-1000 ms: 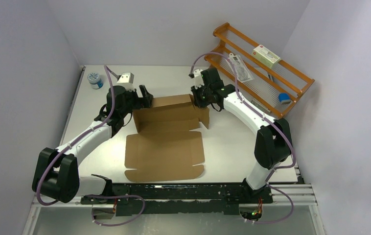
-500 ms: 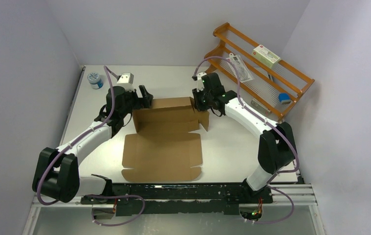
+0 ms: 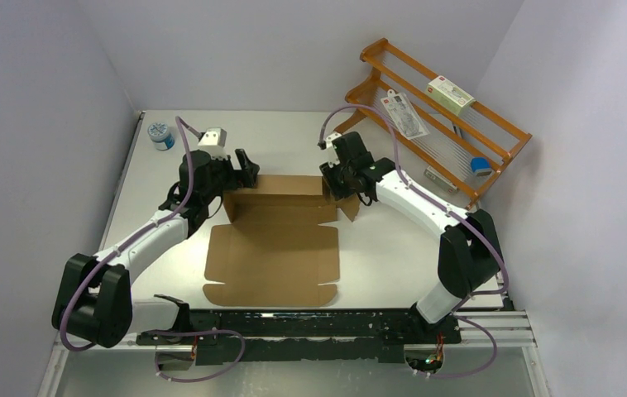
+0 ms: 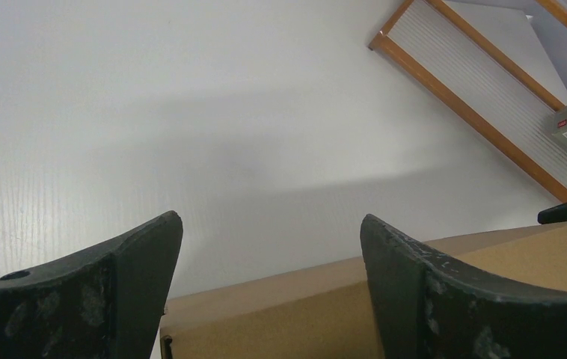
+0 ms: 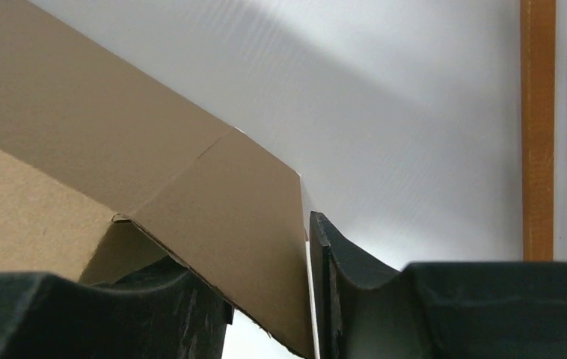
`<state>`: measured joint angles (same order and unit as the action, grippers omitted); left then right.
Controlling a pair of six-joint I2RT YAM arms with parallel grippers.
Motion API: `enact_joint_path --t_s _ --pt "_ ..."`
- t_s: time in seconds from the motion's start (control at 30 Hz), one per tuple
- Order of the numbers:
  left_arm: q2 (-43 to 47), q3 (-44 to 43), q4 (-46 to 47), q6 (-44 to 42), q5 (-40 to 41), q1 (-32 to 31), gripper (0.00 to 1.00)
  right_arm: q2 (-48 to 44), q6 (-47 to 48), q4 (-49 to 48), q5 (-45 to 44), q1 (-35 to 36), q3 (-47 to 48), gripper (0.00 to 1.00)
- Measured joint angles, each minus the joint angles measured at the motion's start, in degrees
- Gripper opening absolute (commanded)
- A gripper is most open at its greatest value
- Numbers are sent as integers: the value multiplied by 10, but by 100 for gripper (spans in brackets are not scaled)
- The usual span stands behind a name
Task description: Fold the paper box
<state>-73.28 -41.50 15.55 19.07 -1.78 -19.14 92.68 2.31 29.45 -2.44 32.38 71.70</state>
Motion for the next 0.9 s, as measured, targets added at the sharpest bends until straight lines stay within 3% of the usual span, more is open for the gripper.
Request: enact_joint_path --t_s 0.33,0.53,0.9 --pt "9 0 0 5 5 -1 93 21 -33 64 8 3 49 17" --pt "41 0 -2 7 21 -1 94 35 -63 109 17 4 102 18" --pt "77 17 -7 12 46 -1 96 36 -32 42 19 6 49 20"
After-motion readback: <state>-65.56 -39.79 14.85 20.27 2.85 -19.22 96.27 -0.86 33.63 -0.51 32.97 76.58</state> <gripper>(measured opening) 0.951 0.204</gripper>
